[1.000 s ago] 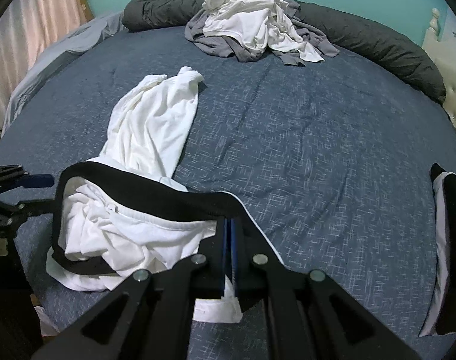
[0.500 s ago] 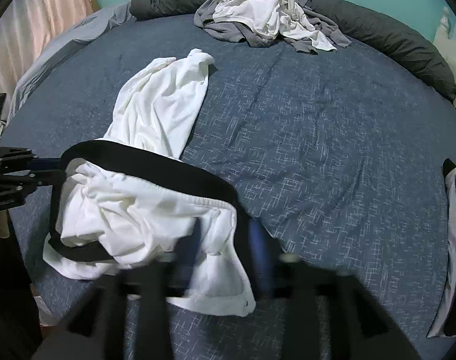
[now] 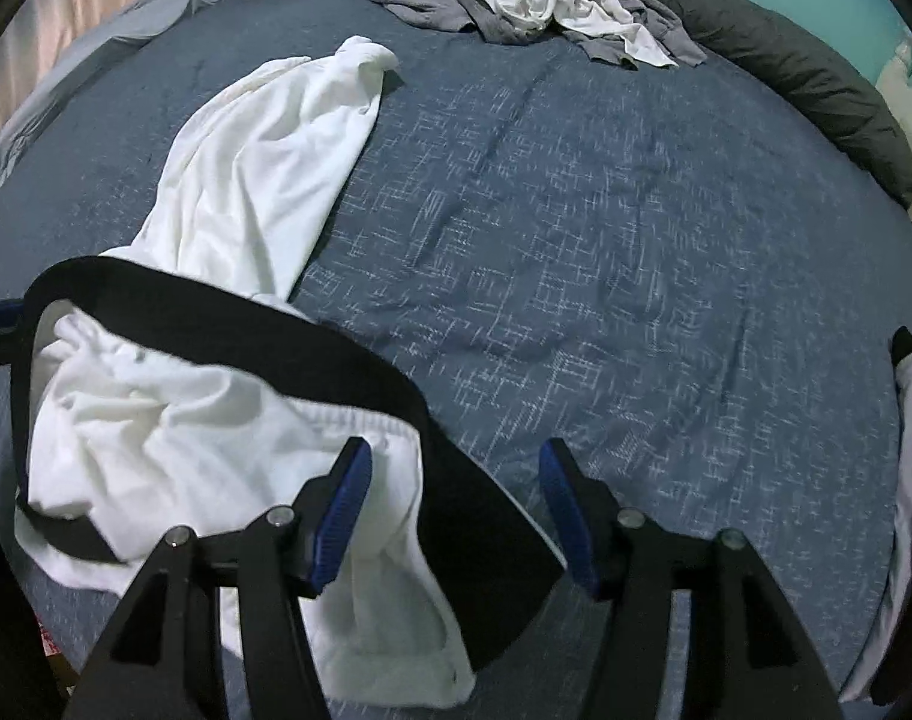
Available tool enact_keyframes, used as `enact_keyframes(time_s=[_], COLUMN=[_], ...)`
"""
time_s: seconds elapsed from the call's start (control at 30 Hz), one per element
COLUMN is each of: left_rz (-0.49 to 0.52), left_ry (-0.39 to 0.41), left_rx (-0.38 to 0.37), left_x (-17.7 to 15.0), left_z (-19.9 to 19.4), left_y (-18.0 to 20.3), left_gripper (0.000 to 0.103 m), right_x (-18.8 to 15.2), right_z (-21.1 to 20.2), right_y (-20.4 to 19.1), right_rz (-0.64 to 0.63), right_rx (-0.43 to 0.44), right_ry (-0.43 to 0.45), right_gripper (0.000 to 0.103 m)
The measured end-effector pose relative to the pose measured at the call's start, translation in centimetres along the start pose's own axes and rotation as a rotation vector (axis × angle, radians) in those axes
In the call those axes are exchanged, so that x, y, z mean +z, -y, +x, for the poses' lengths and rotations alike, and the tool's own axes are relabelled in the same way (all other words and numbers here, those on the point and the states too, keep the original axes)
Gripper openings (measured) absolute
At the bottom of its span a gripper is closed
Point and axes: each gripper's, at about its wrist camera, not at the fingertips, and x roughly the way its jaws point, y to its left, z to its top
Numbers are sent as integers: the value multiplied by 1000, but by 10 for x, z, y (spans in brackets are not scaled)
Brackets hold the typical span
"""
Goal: Fold clothes
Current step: 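Grip the black-trimmed hem with both grippers and start lifting it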
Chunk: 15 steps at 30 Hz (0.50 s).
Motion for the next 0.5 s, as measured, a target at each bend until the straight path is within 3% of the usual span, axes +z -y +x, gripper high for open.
enact_keyframes(time_s=[0.07, 0.13, 0.2, 0.33, 0.5], left_rz=[-4, -9, -19, -28, -29], left_ry=[-6, -11, -11, 13, 92], left_rx=[-5, -9, -6, 10, 32], left_x=[0, -1, -2, 1, 14], left_z=[3, 5, 5, -9, -50], left_y=[-1, -3, -5, -8, -8], left_gripper=[13, 10, 7, 4, 4], right_x=[1, 1, 1, -1, 6], right_z=[6, 10, 10, -12, -75], right_y=[1, -2, -5, -3, 6], right_rz=[5, -10, -25, -11, 25], right_rx=[36, 44, 29, -11, -73], right_ry=[-12, -29, -32, 33, 182], right_gripper=[52, 28, 10, 5, 5])
